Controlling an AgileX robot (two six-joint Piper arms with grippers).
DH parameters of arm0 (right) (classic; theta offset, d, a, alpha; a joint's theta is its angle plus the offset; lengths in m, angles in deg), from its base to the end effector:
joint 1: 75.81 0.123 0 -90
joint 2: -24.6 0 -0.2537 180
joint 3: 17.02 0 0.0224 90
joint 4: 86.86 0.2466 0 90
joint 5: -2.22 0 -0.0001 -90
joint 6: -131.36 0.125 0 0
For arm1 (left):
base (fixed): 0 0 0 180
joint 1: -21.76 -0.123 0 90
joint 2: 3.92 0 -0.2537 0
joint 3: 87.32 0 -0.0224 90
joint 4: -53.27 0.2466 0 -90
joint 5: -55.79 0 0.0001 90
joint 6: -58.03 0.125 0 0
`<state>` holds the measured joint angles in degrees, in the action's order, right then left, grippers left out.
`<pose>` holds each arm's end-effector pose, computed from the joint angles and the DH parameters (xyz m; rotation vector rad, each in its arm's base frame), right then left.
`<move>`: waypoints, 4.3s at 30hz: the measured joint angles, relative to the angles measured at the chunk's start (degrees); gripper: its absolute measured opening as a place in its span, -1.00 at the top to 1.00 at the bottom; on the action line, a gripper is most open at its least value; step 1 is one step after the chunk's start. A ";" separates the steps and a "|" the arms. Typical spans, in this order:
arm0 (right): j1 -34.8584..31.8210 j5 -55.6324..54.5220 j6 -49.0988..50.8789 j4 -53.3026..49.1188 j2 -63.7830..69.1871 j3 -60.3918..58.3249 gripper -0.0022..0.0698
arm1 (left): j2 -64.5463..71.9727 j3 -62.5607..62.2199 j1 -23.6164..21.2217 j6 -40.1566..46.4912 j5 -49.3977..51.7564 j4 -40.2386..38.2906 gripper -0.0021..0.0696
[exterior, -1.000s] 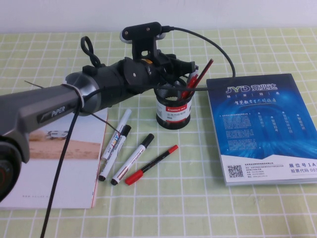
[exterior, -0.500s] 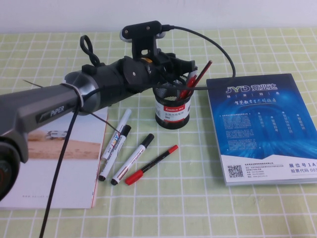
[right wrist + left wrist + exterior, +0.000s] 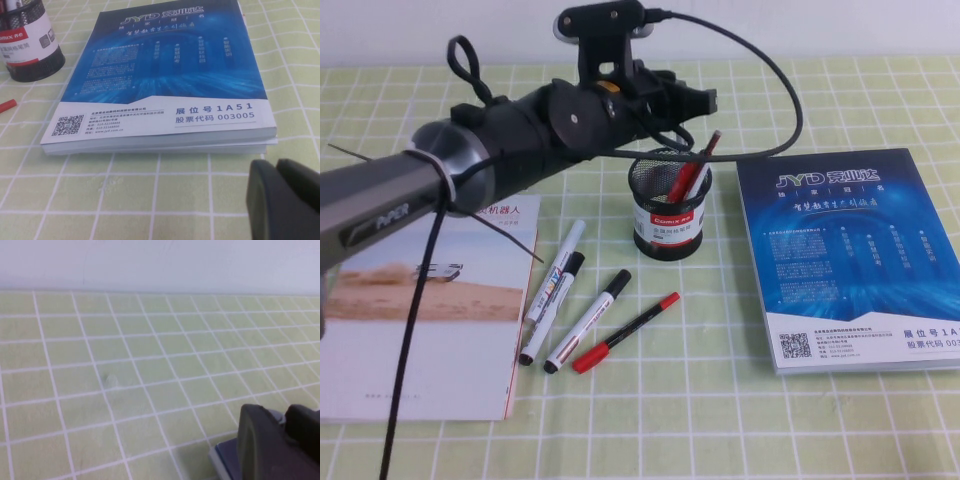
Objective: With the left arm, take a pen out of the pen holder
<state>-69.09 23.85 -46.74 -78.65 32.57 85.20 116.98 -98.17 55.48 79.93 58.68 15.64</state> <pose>0.1107 0.0197 0.1618 0.0097 1.8774 0.2447 0.4014 -0.2726 0.2296 0.3351 1.9803 -0.5907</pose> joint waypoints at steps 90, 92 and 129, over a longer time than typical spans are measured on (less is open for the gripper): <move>0.00 0.00 0.00 0.00 0.00 0.00 0.98 | 5.78 -7.06 -4.57 -15.61 46.64 35.84 0.80; 0.00 0.00 0.00 0.00 0.00 0.00 0.98 | 6.16 -7.06 -4.57 -15.22 46.64 35.84 0.80; 0.00 0.00 0.00 0.00 0.00 0.00 0.98 | -42.78 30.30 -4.61 -20.58 39.09 36.56 0.94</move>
<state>-69.09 23.85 -46.74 -78.65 32.57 85.20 74.19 -67.87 50.87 59.35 97.77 52.20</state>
